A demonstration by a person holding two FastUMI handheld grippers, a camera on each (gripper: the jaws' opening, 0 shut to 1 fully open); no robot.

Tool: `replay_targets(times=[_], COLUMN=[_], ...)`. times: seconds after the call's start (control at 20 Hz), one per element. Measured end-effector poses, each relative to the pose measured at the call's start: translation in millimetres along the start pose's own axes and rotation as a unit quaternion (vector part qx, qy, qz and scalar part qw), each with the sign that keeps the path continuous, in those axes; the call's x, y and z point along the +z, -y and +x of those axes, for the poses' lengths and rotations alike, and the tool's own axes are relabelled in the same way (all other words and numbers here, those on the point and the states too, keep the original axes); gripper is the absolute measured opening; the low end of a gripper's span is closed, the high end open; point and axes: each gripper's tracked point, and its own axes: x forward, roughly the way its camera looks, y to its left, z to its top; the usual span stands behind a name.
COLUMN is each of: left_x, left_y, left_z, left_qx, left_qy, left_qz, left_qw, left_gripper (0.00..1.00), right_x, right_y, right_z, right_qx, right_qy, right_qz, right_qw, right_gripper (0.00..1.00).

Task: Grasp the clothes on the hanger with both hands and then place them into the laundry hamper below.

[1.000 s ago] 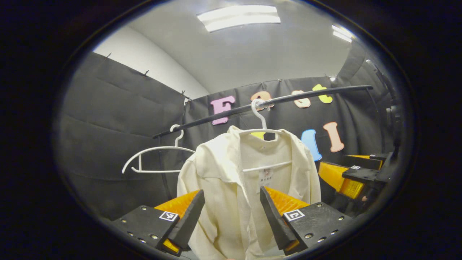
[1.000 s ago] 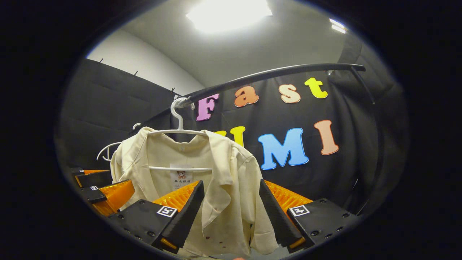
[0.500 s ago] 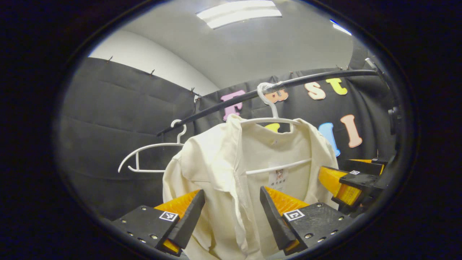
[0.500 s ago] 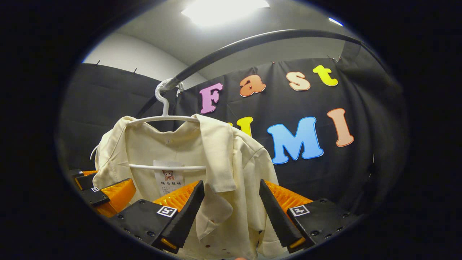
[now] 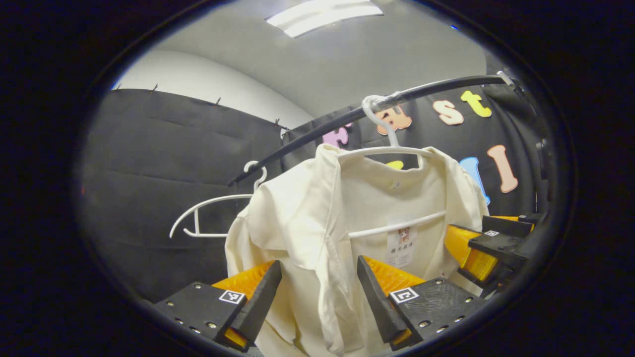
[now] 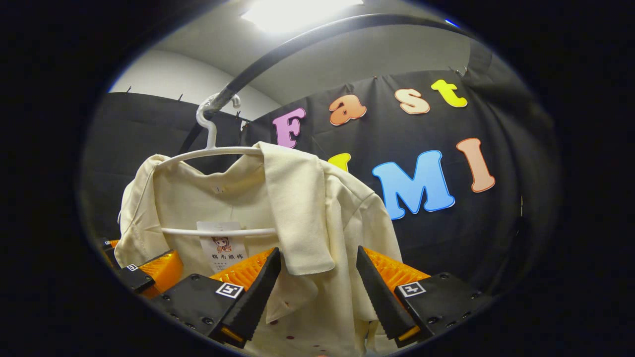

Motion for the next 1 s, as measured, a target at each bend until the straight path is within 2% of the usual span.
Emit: replay_targets(times=[0.35,0.55,0.6,0.65,0.75,0.8,0.85,0.9,0.95,1.0], left_x=[1,0,0,-1,1,1,-1,0,0,1], left_y=[2,0,0,0,-5,-4,-4,-4,-6,-13], left_z=[-3,-2,-2,-1,1,1,1,2,3,3], left_qx=[0.007,0.016,0.017,0.021,0.031,0.028,0.025,0.023,0.024,0.029], left_qy=[0.001,-0.003,-0.004,-0.006,-0.003,-0.006,-0.007,-0.008,-0.008,-0.004], left_qz=[-0.004,0.006,0.005,0.006,0.004,0.003,0.003,0.004,0.008,0.008], left_qw=[1.0,1.0,1.0,1.0,1.0,1.0,1.0,1.0,1.0,1.0], left_gripper=[0.87,0.9,0.9,0.9,0.6,0.46,0.46,0.52,0.52,0.41], right_x=[-3,-13,-13,-13,-11,-11,-11,-9,-8,-7], right_y=[-11,-1,-1,-1,3,4,3,5,4,4], right_z=[0,7,9,11,15,17,18,17,17,13], right_qx=[0.003,-0.037,-0.044,-0.049,-0.062,-0.065,-0.065,-0.068,-0.065,-0.066], right_qy=[-0.004,-0.031,-0.038,-0.041,-0.043,-0.044,-0.045,-0.042,-0.04,-0.035], right_qz=[0.008,0.026,0.039,0.049,0.05,0.046,0.04,0.032,0.018,0.002], right_qw=[1.0,0.998,0.998,0.997,0.996,0.996,0.996,0.996,0.997,0.997], right_gripper=[0.96,0.95,0.88,0.88,0.71,0.55,0.48,0.24,0.13,0.06])
